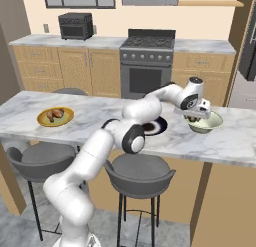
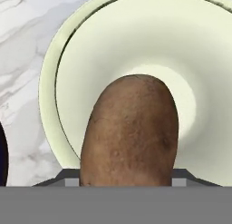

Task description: Pick the chicken drumstick and potato from their plates and place them in the bowl. Then put the bowl in the fridge.

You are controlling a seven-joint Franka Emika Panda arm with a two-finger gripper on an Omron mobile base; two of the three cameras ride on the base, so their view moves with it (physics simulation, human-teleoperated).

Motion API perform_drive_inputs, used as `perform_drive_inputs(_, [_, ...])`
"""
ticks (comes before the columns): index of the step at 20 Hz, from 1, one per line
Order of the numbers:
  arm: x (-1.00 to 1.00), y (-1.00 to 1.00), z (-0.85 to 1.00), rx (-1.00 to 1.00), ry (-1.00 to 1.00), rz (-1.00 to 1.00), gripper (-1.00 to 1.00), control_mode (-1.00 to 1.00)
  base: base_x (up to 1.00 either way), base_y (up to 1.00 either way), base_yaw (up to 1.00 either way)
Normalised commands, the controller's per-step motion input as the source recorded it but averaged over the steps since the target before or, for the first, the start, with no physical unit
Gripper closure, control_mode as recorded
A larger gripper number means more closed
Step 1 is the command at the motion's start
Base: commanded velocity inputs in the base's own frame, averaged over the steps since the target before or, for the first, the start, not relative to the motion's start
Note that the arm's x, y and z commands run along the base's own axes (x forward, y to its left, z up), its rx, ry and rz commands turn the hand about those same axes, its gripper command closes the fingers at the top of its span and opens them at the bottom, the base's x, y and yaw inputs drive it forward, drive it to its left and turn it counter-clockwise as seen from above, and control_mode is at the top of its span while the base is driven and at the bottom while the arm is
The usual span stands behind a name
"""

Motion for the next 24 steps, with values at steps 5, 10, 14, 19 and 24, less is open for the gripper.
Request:
perform_drive_inputs(5, [0.19,-0.01,-0.05,0.0,0.08,0.0,-1.0,-1.0,0.0,0.0,0.0])
perform_drive_inputs(10, [0.24,-0.1,0.13,0.0,0.09,0.0,-1.0,-1.0,0.0,0.0,0.0])
perform_drive_inputs(14, [0.28,-0.11,0.25,0.0,0.08,0.0,-1.0,-1.0,0.0,0.0,0.0])
perform_drive_inputs(19, [0.16,-0.06,0.47,0.0,0.02,0.0,-1.0,-1.0,0.0,0.0,0.0])
perform_drive_inputs(24, [-0.11,0.14,0.73,0.0,0.0,0.01,-1.0,-1.0,0.0,0.0,0.0])
